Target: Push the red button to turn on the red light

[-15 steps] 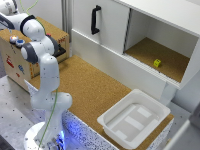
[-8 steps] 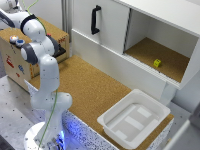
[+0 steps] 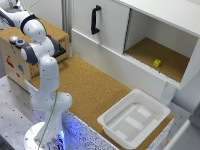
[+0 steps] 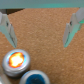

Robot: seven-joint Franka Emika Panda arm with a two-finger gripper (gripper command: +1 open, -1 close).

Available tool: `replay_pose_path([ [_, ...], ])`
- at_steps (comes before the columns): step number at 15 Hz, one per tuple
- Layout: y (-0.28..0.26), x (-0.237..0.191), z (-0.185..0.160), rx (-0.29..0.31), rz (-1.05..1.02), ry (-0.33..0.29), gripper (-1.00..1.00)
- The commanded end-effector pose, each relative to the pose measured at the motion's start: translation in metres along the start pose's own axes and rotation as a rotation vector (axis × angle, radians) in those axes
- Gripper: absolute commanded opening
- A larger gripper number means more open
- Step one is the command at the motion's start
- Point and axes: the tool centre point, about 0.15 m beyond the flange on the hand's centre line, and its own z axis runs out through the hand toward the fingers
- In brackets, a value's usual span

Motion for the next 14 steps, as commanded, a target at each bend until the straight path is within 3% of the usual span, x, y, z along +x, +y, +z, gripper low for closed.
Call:
replay_pose_path([
  [1,0.067,0.015,0.017,0.093,-0.050,-0.019,1.00],
  [7,0.118,0.030,0.039,0.108,-0.178,-0.035,1.00],
  [11,0.152,0.052,0.042,0.114,-0.276,-0.003,1.00],
  [14,0.182,0.060,0.050,0.163,-0.264,-0.026,1.00],
])
